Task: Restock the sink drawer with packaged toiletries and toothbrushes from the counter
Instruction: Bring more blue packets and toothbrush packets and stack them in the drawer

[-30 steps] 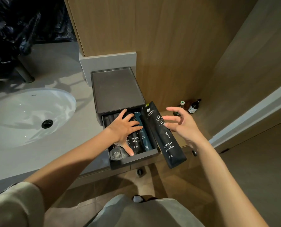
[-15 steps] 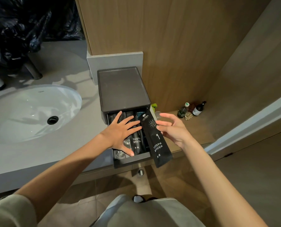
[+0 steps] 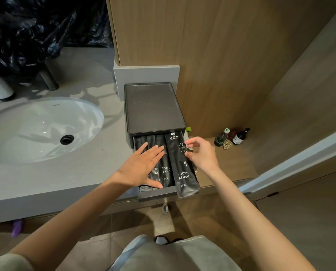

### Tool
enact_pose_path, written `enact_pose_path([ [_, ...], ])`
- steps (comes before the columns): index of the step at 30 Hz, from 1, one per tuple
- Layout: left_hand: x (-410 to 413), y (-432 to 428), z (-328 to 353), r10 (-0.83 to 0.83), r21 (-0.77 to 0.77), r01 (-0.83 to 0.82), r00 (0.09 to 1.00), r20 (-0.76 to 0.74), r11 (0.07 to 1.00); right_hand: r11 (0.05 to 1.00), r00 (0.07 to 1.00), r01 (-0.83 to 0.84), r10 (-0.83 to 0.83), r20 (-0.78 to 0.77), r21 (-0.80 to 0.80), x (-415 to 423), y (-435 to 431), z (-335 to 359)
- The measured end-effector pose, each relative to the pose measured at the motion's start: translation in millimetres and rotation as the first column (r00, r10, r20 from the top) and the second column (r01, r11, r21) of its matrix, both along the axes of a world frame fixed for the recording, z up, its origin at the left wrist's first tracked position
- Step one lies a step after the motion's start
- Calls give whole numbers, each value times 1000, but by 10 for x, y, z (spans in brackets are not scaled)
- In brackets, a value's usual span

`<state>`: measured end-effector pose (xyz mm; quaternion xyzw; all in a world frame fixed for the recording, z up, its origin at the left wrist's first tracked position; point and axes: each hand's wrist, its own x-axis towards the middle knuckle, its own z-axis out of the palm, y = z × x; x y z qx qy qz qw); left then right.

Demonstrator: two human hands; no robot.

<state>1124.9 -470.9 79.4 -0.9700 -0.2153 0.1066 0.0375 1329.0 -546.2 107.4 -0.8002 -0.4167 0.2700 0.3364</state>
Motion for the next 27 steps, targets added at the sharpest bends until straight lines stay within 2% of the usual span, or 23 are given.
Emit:
enact_pose_path([
  [4,-33,-2,-8,16,-39,-14,999,47,999,993,963,-116,111,244,7,-113,87,-11],
  [8,-41,-17,14,39,-79,-34,997,67,996,970,874,-238,237,425,-50,-173,141,-53],
  [10,-52,-23,12,58,-103,-50,995,75,993,953,860,-302,286,422,-29,-177,114,-11],
  [12,-71,-26,4,75,-121,-66,995,69,990,909,840,-413,403,364,-55,-184,41,71],
  [14,-77,-37,-8,90,-143,-81,994,59,986,819,761,-537,574,303,-203,-200,-77,146],
  [16,-75,-51,-5,100,-156,-92,994,48,983,734,675,-592,677,294,-332,-223,-187,148],
  [21,-67,-74,1,114,-164,-105,992,46,981,667,586,-573,739,331,-475,-263,-218,33],
  [24,-69,-67,-3,117,-167,-108,992,49,980,671,552,-537,738,388,-511,-276,-133,11],
  [27,-73,-61,-13,118,-172,-108,992,47,979,677,557,-532,732,393,-508,-273,-42,15],
])
